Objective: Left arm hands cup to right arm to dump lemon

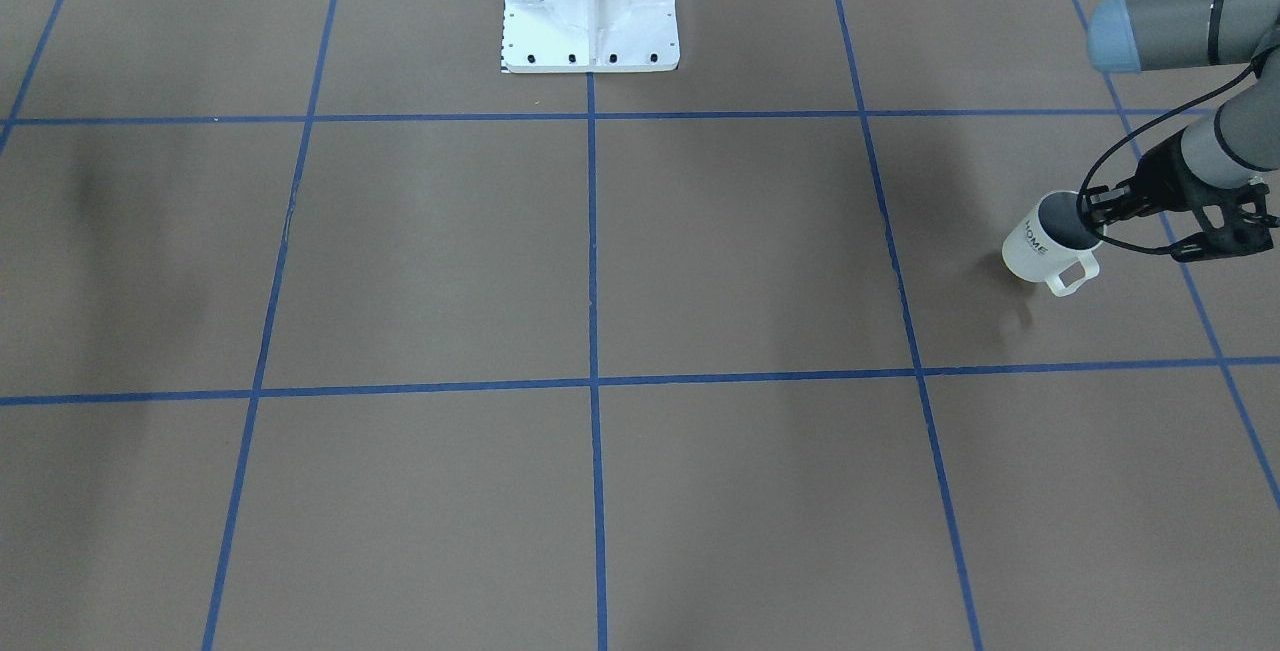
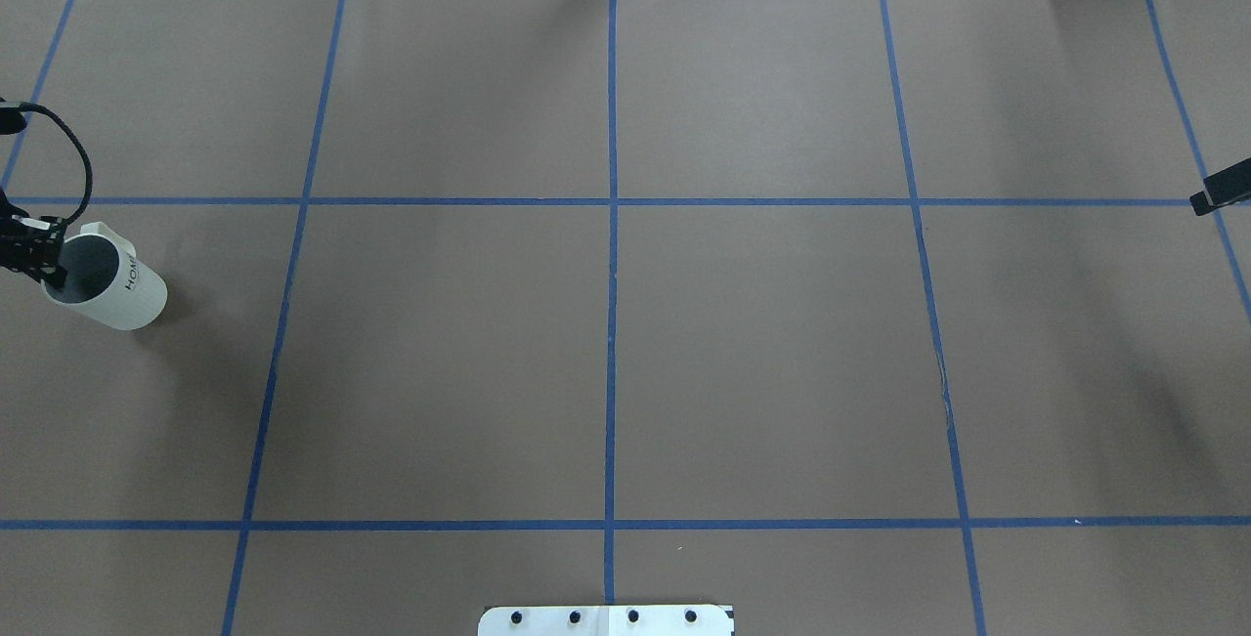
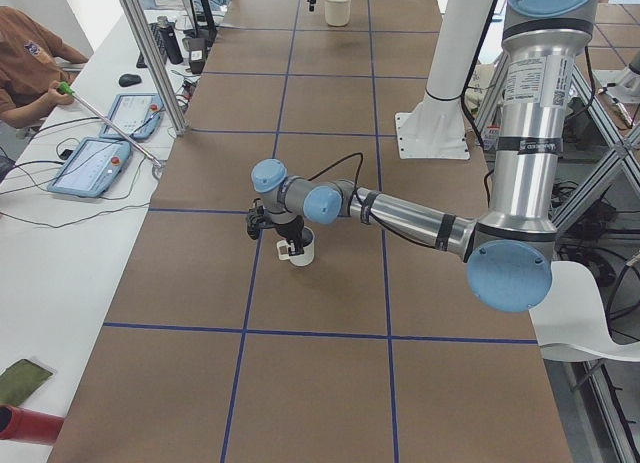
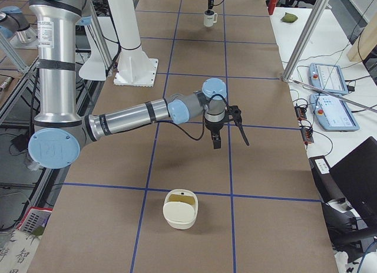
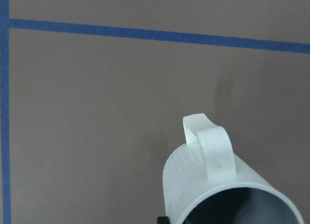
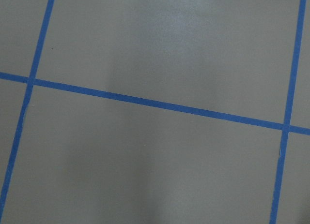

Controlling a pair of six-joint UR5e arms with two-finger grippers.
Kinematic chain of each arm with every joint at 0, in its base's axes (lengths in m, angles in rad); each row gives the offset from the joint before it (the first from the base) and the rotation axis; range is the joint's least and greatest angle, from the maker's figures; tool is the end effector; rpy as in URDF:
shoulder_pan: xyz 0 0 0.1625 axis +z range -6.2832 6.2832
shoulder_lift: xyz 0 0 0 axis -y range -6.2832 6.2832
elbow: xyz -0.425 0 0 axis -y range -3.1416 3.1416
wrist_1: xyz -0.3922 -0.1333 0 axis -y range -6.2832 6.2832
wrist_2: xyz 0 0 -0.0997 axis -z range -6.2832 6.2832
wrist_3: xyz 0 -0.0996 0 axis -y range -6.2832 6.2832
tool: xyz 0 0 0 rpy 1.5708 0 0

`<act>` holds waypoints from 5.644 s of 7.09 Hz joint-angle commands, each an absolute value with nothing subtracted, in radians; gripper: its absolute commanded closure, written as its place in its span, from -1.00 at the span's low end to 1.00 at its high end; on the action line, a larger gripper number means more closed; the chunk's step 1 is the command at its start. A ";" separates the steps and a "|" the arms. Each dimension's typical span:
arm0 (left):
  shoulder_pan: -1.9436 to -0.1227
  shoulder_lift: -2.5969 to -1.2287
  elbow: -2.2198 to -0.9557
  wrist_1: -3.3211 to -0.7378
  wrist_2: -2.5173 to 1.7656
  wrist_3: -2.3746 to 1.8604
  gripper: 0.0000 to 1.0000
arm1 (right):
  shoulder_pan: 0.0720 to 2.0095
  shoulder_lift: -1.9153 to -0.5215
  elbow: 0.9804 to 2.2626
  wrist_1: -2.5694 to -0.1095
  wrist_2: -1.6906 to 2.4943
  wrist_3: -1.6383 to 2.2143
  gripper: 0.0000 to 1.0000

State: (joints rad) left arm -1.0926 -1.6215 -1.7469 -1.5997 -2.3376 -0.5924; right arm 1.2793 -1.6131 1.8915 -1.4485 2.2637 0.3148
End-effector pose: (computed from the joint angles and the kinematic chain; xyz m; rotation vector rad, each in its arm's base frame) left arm 0.1815 -0.4897 0.5429 -0.1799 0.7795 -0.0100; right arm -0.0714 -0.4806 0.5110 0.1629 -0.7669 -0.1167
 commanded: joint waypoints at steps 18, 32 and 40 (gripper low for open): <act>-1.384 -1.572 -1.694 -1.582 -2.359 -0.163 -1.00 | 1.423 -1.673 1.802 -1.453 2.338 0.110 -0.99; -1.534 -1.551 -1.682 -1.548 -2.350 -0.080 -1.00 | 1.468 -1.738 1.787 -1.437 2.359 0.055 -0.99; -1.532 -1.529 -1.701 -1.537 -2.338 -0.086 -1.00 | 1.467 -1.756 1.789 -1.450 2.329 0.055 -0.99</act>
State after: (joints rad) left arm -1.5334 -1.5268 -1.7017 -1.5370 -2.3380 -0.0862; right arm 1.4681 -1.7556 1.7879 -1.4493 2.3325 0.0576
